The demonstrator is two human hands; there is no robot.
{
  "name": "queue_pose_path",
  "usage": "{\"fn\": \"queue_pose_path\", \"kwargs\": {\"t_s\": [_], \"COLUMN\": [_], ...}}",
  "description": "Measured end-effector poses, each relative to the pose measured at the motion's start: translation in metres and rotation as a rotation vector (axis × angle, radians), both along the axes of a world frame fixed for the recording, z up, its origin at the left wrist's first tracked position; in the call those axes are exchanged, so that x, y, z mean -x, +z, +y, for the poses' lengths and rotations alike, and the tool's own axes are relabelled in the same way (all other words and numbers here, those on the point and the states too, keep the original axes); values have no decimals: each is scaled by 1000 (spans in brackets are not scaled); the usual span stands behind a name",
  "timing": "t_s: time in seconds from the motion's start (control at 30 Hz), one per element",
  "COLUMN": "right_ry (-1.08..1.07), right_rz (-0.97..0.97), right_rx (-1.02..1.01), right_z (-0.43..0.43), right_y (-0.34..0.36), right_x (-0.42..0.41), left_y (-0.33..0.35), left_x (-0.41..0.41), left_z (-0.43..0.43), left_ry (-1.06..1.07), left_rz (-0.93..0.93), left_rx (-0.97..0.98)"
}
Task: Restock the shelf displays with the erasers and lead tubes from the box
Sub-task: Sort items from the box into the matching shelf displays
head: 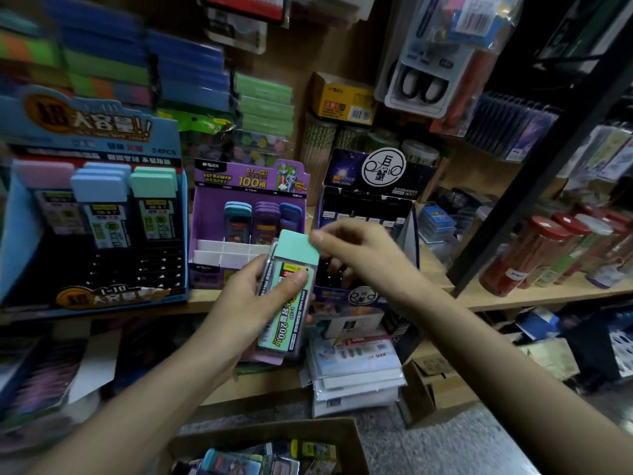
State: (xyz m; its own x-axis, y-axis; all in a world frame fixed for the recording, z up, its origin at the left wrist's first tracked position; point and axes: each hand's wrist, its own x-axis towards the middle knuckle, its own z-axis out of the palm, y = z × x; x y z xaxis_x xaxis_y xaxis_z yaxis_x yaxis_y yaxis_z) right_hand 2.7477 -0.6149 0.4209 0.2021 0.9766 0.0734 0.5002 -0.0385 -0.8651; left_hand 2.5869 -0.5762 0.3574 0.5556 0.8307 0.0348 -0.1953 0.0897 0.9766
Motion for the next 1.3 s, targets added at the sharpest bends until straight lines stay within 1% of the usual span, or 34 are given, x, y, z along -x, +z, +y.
{"fn": "queue_pose_path", "kwargs": {"t_s": [0.13, 0.2, 0.27, 0.4, 0.47, 0.57, 0.67, 0.7, 0.8, 0.87, 1.0, 1.13, 1.2, 1.3], "right_ry": [41, 71, 103, 136, 140, 125, 138, 155, 225, 261, 335, 359, 339, 258], "right_rz": [173, 197, 172, 144, 153, 138, -11, -100, -450, -595, -659, -616, -603, -638], "right_rx": [44, 61, 42, -96, -192, -335, -398, -406, -464, -512, -505, -465, -425, -404], "right_z": [4, 9, 17, 42, 58, 86, 113, 120, 136, 141, 142, 143, 146, 152], "right_y": [3, 5, 6, 19, 30, 44, 48, 48, 42, 35, 21, 16, 12, 4], "right_x": [28, 38, 49, 68, 77, 91, 108, 113, 124, 127, 129, 125, 124, 124], "left_y": [2, 4, 7, 15, 18, 21, 21, 20, 18, 16, 15, 16, 16, 15], "left_x": [17, 29, 43, 79, 102, 136, 161, 167, 175, 175, 172, 167, 166, 165], "left_z": [2, 5, 11, 26, 36, 53, 62, 64, 67, 69, 71, 71, 71, 70], "left_ry": [39, 72, 117, 231, 329, 471, 562, 569, 568, 569, 567, 555, 554, 556], "left_rz": [55, 74, 78, 45, 43, 14, 26, 29, 36, 31, 25, 32, 35, 31], "left_rx": [-28, -39, -59, -104, -139, -133, -156, -156, -140, -134, -140, -154, -160, -167]}}
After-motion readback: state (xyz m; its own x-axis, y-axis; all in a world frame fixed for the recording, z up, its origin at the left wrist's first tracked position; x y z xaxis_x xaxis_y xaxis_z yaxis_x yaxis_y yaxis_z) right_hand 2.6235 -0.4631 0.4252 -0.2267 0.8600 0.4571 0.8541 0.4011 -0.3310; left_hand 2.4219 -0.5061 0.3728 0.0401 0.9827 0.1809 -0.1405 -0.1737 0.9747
